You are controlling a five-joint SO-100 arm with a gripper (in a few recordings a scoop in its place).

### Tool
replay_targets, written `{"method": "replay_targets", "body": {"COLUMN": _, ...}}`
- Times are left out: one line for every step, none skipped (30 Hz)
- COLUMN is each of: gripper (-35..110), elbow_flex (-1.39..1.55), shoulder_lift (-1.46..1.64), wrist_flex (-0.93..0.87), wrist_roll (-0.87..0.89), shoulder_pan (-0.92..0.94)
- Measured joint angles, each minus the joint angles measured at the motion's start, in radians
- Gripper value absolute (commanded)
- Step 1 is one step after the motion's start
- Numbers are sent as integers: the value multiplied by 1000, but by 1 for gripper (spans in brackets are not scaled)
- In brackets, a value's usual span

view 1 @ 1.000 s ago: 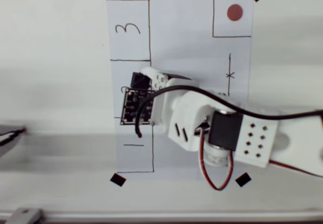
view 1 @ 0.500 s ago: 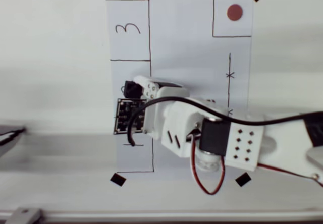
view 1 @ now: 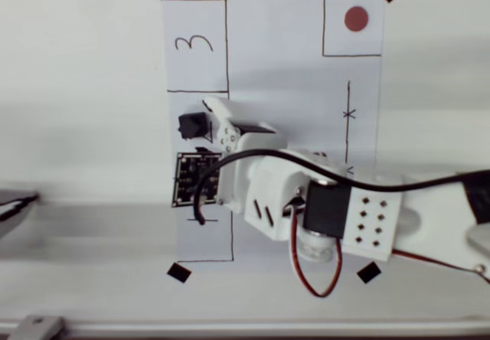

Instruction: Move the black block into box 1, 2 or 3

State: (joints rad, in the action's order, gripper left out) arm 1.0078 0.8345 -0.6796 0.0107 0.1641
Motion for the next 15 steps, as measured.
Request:
{"method": "replay_targets", "body": {"gripper": 26, "elbow_flex": 0, "shoulder_lift": 0, "wrist_flex": 0, "wrist_roll": 0, "shoulder_pan": 0}}
{"method": "replay_targets", "body": {"gripper": 26, "elbow_flex": 0, "shoulder_lift": 0, "wrist_flex": 0, "wrist_roll": 0, "shoulder_pan": 0}}
{"method": "replay_targets", "body": {"gripper": 26, "elbow_flex": 2, "shoulder_lift": 0, "wrist_flex": 0, "wrist_roll": 0, "shoulder_pan": 0}}
{"method": "replay_targets", "body": {"gripper": 26, "elbow_flex": 14, "shoulder_lift": 3, "wrist_flex": 0, "wrist_roll": 0, "shoulder_pan": 0}}
{"method": "replay_targets", "body": {"gripper": 26, "elbow_flex": 32, "shoulder_lift": 5, "wrist_flex": 0, "wrist_roll": 5, "shoulder_pan": -5}}
{"method": "replay_targets", "body": {"gripper": 26, "elbow_flex": 51, "shoulder_lift": 8, "wrist_flex": 0, "wrist_roll": 9, "shoulder_pan": -9}}
{"method": "replay_targets", "body": {"gripper": 26, "elbow_flex": 72, "shoulder_lift": 17, "wrist_flex": 0, "wrist_roll": 12, "shoulder_pan": -15}}
{"method": "replay_targets", "body": {"gripper": 26, "elbow_flex": 101, "shoulder_lift": 35, "wrist_flex": 0, "wrist_roll": 20, "shoulder_pan": -23}}
{"method": "replay_targets", "body": {"gripper": 20, "elbow_flex": 132, "shoulder_lift": 67, "wrist_flex": 0, "wrist_roll": 28, "shoulder_pan": -26}}
{"method": "replay_targets", "body": {"gripper": 17, "elbow_flex": 152, "shoulder_lift": 95, "wrist_flex": 0, "wrist_roll": 32, "shoulder_pan": -28}}
{"method": "replay_targets", "body": {"gripper": 13, "elbow_flex": 176, "shoulder_lift": 127, "wrist_flex": 0, "wrist_roll": 44, "shoulder_pan": -26}}
{"method": "replay_targets", "body": {"gripper": 8, "elbow_flex": 201, "shoulder_lift": 163, "wrist_flex": 0, "wrist_roll": 54, "shoulder_pan": -25}}
{"method": "replay_targets", "body": {"gripper": 2, "elbow_flex": 229, "shoulder_lift": 201, "wrist_flex": 0, "wrist_roll": 61, "shoulder_pan": -26}}
{"method": "replay_targets", "body": {"gripper": 0, "elbow_flex": 258, "shoulder_lift": 241, "wrist_flex": 0, "wrist_roll": 66, "shoulder_pan": -31}}
{"method": "replay_targets", "body": {"gripper": 0, "elbow_flex": 288, "shoulder_lift": 279, "wrist_flex": 0, "wrist_roll": 69, "shoulder_pan": -37}}
